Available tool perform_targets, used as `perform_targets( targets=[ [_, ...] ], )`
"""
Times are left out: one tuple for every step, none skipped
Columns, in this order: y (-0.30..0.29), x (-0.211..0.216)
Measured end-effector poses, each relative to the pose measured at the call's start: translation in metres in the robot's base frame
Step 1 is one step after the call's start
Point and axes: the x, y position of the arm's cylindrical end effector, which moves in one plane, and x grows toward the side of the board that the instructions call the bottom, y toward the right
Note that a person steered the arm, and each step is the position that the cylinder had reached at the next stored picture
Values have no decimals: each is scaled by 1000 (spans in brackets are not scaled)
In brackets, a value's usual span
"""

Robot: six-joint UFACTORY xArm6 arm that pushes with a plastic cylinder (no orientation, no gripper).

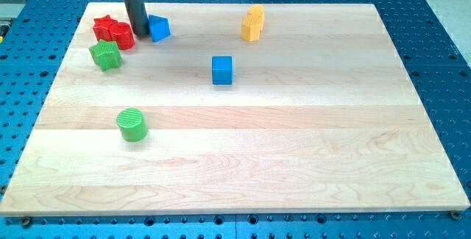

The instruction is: Move the blue triangle to the left of the blue cube

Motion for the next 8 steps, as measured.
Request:
perform_targets(
  targets=[
    [11,-14],
    [22,-38],
    [56,-33],
    [56,25],
    [56,36],
    [59,61],
    [76,97],
    [32,88]
  ],
)
